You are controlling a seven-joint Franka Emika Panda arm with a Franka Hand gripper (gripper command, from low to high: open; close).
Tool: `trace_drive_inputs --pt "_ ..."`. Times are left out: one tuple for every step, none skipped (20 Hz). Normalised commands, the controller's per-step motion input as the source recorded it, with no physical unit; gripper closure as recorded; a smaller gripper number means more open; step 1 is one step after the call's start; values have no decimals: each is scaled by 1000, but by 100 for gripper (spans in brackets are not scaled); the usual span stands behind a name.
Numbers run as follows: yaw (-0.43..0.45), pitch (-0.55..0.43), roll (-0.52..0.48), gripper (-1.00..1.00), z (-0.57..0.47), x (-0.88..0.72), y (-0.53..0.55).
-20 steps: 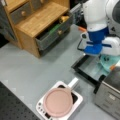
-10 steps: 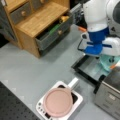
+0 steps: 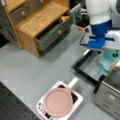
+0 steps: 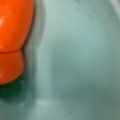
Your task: Open the microwave oven door. Pull out the microwave oven tray. Pick up the bowl. Place the bowl on the microwave tray.
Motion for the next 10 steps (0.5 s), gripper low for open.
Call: trace_drive_inputs --pt "26 120 -113 -100 348 15 -244" --pt "47 133 -131 -100 371 68 -295" --pt "69 147 -142 -100 386 127 -347" --pt "87 158 -153 -100 395 188 -396" --pt "108 172 -161 -100 390 246 -444" --pt "129 180 -167 -100 381 305 -489" --pt "163 184 -210 -100 362 370 -545" --pt "174 195 -201 -100 329 403 -552" --pt "190 212 -206 -100 309 447 -576" --pt "215 245 -234 -100 303 494 -603"
